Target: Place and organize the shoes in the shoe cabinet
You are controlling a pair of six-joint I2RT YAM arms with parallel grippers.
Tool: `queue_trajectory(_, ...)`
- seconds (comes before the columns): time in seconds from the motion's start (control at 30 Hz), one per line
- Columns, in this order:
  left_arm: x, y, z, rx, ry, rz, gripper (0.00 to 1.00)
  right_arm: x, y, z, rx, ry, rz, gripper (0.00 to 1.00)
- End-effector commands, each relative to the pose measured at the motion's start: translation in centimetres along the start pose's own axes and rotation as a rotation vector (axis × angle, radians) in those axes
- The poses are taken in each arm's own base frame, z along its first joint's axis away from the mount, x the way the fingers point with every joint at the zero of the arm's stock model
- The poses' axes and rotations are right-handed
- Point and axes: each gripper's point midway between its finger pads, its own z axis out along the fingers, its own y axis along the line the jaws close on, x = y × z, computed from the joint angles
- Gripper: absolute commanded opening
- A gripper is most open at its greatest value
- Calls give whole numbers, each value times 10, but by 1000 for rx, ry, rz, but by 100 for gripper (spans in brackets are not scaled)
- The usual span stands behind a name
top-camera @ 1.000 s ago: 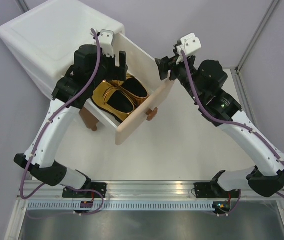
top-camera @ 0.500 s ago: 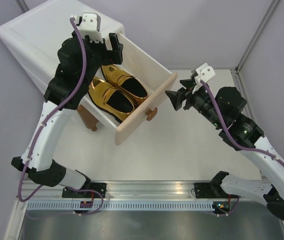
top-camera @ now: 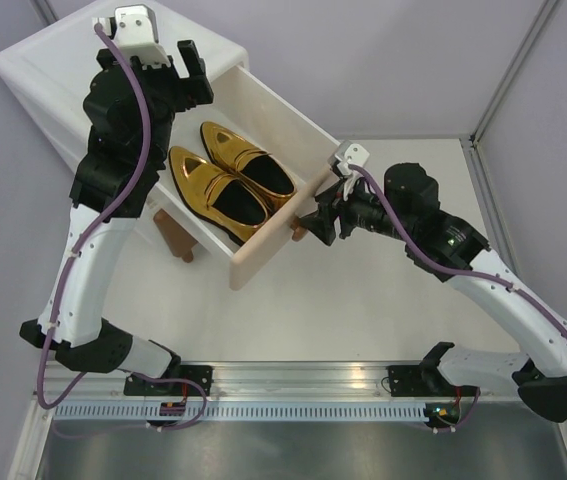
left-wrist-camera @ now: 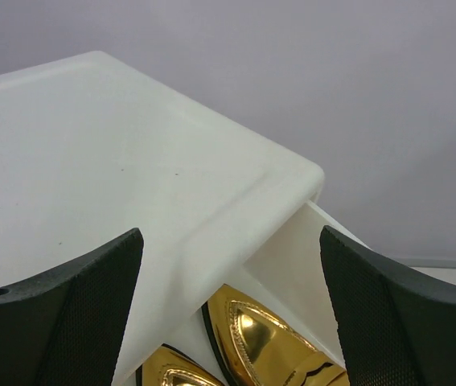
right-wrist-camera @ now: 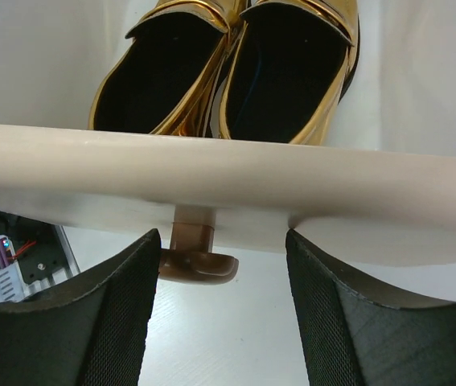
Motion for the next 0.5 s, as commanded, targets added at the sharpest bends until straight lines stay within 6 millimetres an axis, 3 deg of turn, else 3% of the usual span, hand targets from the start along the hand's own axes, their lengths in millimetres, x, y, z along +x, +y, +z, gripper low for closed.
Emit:
queue_trajectory(0.0,-22,23,-5,-76,-58,10,93,-36,12,9,-79,-116,-5,69)
queue_trajectory(0.27,-10,43,-11,-128,-12,40,93,-80,10,22,-90,-205,-33,67)
queue_trajectory(0.47,2,46,-9,-135,18,51,93,-119,3,25,-57,-291,-70,66)
